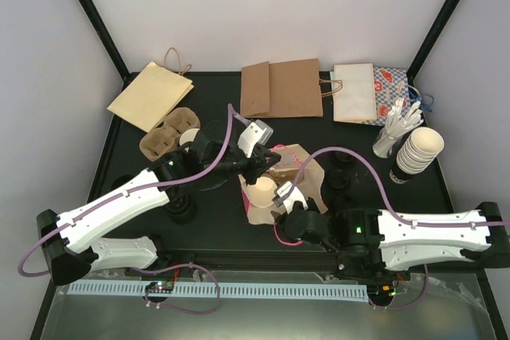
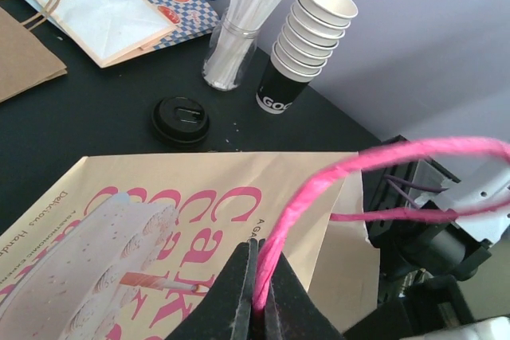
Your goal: Pack the takeout coffee
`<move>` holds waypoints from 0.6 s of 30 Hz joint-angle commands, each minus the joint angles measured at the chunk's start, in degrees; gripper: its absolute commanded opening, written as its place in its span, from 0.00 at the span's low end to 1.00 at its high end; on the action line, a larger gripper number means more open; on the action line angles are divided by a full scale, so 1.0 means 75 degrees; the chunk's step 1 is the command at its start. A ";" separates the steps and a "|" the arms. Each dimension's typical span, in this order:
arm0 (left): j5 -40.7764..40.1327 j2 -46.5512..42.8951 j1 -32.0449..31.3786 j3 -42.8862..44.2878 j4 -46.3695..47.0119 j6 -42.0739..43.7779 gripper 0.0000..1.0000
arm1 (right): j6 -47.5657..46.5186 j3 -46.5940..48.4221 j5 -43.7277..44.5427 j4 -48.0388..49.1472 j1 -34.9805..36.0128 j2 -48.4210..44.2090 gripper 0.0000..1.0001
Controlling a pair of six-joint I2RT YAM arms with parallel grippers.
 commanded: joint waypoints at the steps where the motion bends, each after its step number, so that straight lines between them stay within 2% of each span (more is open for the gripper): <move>1: 0.0483 -0.0027 0.0093 0.0110 0.0267 0.0126 0.01 | -0.0346 0.0259 0.1075 -0.0438 0.0049 0.0463 0.48; 4: 0.0511 -0.0119 0.0100 -0.0012 0.0281 0.0148 0.01 | -0.0290 0.0605 0.1214 -0.0933 0.0023 0.0687 0.49; 8: 0.0679 -0.0171 0.0110 -0.0164 0.0385 0.0048 0.02 | -0.0818 0.0646 0.1018 -0.0746 0.0016 0.0578 0.49; 14: 0.0946 -0.0208 0.0110 -0.0206 0.0355 0.0174 0.02 | -0.2556 0.0517 0.1216 -0.0643 0.0005 0.0429 0.47; 18: 0.0857 -0.0329 0.0110 -0.0237 0.0311 0.0269 0.02 | -0.3574 0.0261 0.0104 -0.0165 -0.0344 -0.0080 0.47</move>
